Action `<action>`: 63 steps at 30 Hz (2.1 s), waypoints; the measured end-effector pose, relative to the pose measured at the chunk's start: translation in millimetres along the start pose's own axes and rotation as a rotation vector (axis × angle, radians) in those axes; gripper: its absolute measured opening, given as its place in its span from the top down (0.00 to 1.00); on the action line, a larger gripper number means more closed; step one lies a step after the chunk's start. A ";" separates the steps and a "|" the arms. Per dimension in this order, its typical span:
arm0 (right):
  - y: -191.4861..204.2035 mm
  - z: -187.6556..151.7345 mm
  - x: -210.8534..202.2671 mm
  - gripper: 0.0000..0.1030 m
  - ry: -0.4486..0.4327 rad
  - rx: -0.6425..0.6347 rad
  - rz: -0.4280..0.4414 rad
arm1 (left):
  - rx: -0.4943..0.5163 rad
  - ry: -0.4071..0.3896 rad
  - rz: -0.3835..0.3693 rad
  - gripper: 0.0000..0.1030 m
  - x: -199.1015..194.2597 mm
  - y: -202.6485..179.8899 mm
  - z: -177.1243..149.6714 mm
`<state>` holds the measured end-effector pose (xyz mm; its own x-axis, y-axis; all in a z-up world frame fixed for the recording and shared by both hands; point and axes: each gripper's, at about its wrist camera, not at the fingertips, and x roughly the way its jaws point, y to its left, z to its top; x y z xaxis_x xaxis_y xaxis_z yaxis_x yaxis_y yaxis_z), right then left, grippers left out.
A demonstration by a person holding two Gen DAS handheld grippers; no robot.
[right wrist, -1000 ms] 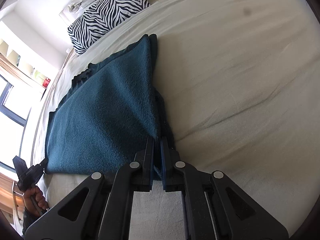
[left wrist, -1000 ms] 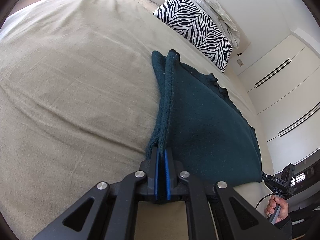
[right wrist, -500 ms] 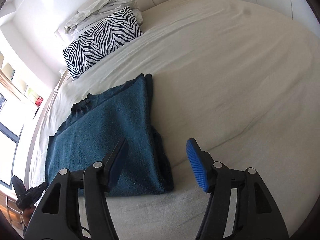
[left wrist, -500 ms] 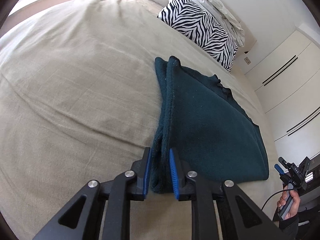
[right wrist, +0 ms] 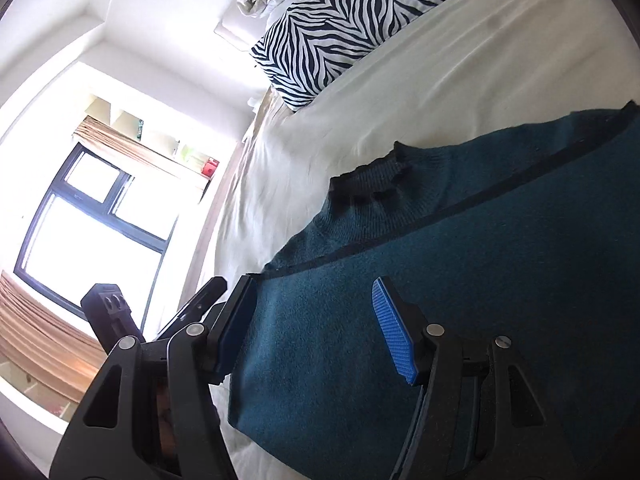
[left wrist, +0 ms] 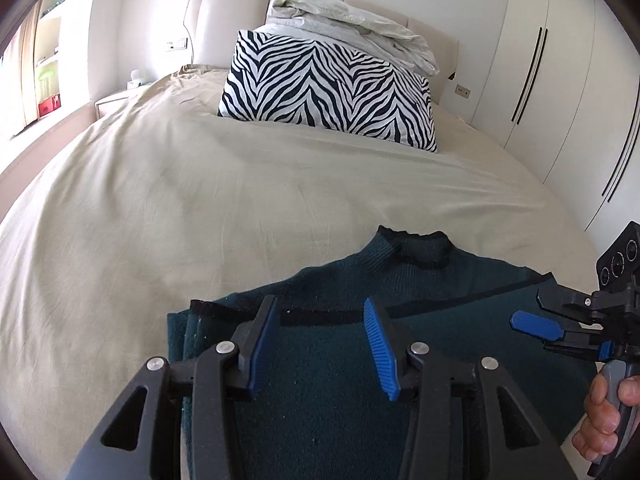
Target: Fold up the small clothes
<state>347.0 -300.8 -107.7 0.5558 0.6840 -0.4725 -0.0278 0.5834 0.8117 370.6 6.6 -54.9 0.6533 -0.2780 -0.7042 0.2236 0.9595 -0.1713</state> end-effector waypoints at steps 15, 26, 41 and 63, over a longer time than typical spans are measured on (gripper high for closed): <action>-143.3 43.3 -96.4 0.79 -0.367 0.291 -0.112 | -0.062 0.045 -0.049 0.54 36.2 29.1 -33.4; -6.2 -54.9 -25.6 0.74 -0.051 -0.067 -0.048 | -0.044 0.032 -0.028 0.54 36.0 26.5 -36.8; -76.6 -88.3 -67.2 0.78 -0.149 0.065 -0.122 | -0.042 0.028 -0.028 0.54 34.5 26.3 -37.5; 1.1 -122.7 -32.3 0.19 -0.036 -0.033 0.001 | -0.205 0.134 -0.229 0.80 -61.0 -4.4 -139.0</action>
<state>227.1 -268.5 -133.6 0.5857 0.6683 -0.4587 -0.0551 0.5974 0.8000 229.3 25.7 -107.0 0.4987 -0.4921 -0.7135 0.1947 0.8657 -0.4611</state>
